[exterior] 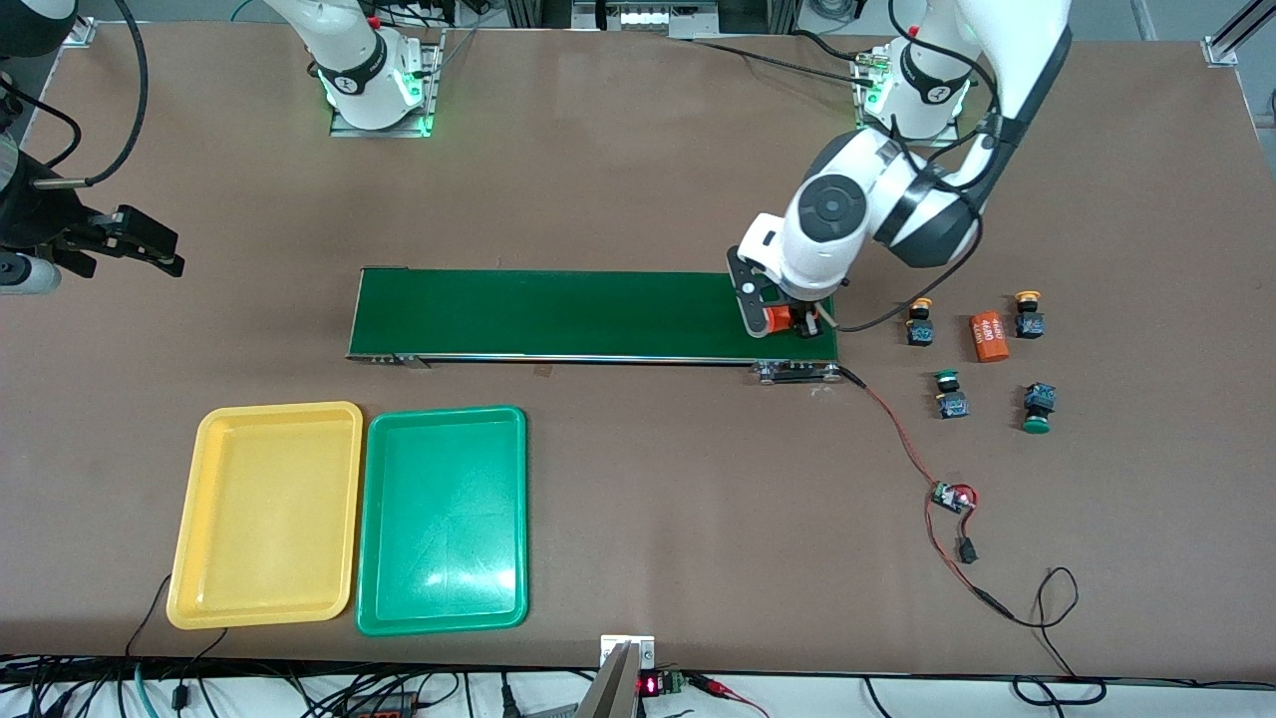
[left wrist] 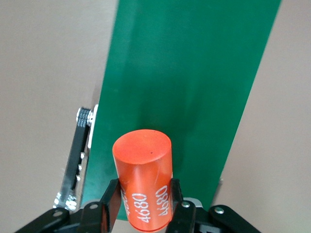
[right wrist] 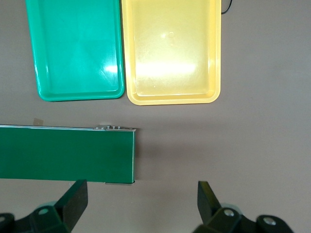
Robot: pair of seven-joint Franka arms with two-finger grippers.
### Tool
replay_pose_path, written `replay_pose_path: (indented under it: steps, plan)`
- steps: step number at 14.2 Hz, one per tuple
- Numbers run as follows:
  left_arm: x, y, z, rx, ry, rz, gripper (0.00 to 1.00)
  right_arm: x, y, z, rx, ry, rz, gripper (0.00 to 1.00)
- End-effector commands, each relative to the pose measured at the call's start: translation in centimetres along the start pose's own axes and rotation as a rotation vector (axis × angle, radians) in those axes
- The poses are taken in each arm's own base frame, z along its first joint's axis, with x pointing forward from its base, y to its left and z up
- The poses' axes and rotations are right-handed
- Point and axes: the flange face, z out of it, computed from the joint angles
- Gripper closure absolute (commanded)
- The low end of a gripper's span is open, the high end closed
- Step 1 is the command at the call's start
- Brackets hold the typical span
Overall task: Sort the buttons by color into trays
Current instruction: 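Carry the orange cylinder onto the conveyor belt and open the left gripper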
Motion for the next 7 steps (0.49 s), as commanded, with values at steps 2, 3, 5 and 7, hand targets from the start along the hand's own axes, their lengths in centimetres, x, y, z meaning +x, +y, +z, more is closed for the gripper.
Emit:
replay_pose_path:
  steps: [2, 3, 5, 7]
  plan:
    - [0.2, -0.5, -1.1, 0.049, -0.030, 0.210, 0.84, -0.3, 0.2, -0.1, 0.011, -0.003, -0.002, 0.00]
    - [0.1, -0.6, -1.0, 0.049, -0.031, 0.228, 0.84, -0.3, 0.2, -0.1, 0.011, -0.003, -0.002, 0.00]
    - [0.2, -0.7, -0.6, 0.071, -0.056, 0.252, 0.84, -0.3, 0.1, -0.1, 0.011, -0.003, -0.003, 0.00]
    - [0.3, -0.6, 0.1, 0.061, -0.060, 0.252, 0.83, -0.3, 0.2, -0.1, 0.011, -0.003, -0.002, 0.00]
